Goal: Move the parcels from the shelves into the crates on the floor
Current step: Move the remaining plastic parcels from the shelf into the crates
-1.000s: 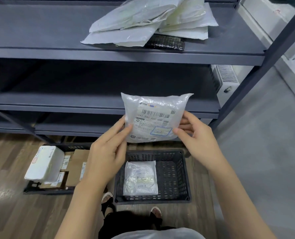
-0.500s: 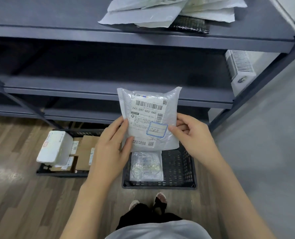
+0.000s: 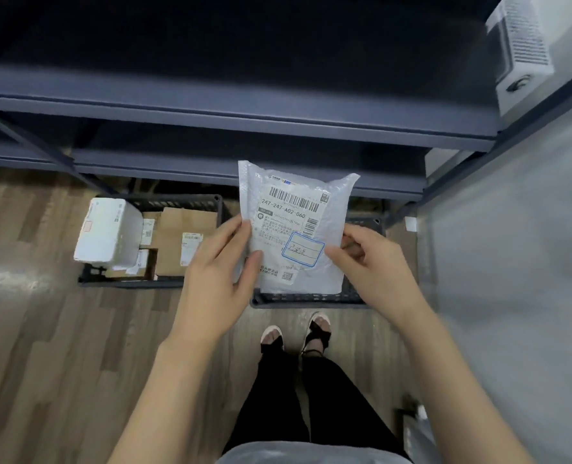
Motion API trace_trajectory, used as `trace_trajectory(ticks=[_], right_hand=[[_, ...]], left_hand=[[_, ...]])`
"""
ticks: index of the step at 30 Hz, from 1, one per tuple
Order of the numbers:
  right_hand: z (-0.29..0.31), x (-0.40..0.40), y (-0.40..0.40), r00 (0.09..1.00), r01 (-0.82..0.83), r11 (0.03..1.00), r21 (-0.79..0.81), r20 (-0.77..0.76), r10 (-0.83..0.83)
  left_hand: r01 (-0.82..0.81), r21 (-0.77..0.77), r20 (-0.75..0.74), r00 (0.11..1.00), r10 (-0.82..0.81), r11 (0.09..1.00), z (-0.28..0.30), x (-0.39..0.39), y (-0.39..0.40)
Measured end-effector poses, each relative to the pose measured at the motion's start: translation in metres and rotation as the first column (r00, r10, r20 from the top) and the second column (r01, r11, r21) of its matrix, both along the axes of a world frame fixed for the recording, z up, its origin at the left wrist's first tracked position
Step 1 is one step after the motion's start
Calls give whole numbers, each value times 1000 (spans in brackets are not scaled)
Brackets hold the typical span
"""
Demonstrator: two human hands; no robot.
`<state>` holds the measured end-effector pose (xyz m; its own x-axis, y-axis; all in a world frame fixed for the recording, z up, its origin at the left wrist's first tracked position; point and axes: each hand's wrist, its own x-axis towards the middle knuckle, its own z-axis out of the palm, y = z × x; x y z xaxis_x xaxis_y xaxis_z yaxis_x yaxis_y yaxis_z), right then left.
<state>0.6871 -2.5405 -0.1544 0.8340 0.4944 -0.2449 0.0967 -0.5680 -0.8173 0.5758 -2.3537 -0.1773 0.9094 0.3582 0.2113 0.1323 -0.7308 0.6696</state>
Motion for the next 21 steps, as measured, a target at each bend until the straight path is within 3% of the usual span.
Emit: trace_trajectory(ticks=[6,13,21], right_hand=[[-79,-13,-42,994,69,988,-140,-78,-81],[-203,3,-82,977,52,957,-284,-184,-108],[-377,52,-105,993,116,916,-384,9,-122]], left_hand=[[85,-63,-217,971,-97,994,-71,1,-33],[127,-132,-493,852,-176,983,-194,17,-76],[247,-52,-590,774,-229,968,-369,80,-120]])
